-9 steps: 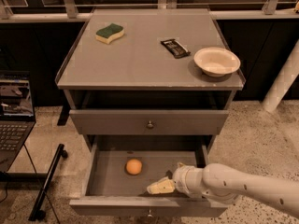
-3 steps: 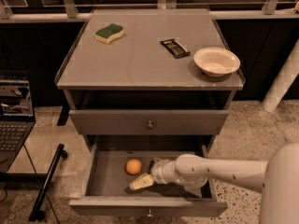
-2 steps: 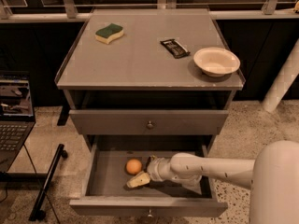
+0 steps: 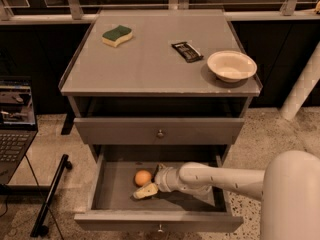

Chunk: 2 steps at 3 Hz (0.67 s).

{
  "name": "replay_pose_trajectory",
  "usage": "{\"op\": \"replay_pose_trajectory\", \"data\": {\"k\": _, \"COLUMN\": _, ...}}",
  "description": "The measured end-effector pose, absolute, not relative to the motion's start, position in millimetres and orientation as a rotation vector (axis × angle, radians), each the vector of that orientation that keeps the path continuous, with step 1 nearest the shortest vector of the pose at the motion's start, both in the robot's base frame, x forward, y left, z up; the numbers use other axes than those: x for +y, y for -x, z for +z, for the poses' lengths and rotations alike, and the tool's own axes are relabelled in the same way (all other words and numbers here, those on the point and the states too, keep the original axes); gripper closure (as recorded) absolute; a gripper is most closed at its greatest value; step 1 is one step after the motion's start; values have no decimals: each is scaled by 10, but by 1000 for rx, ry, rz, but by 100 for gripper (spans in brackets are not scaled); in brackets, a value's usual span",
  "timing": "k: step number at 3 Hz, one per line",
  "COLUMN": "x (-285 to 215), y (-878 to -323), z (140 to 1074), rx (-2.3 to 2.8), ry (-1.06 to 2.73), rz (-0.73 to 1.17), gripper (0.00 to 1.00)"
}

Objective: Pick orange from middle drawer and place on counter

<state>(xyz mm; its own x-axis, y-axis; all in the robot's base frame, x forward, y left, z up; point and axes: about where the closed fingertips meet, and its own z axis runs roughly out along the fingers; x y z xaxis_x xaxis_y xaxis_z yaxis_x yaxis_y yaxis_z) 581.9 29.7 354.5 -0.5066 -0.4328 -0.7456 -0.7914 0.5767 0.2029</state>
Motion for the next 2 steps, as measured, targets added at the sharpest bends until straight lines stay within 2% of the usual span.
{"op": "replay_pose_trajectory", "data": {"k": 2, "x": 450, "y": -6054, "z": 3636, "rx": 2093, "ry": 977, "rz": 701, "gripper": 0}}
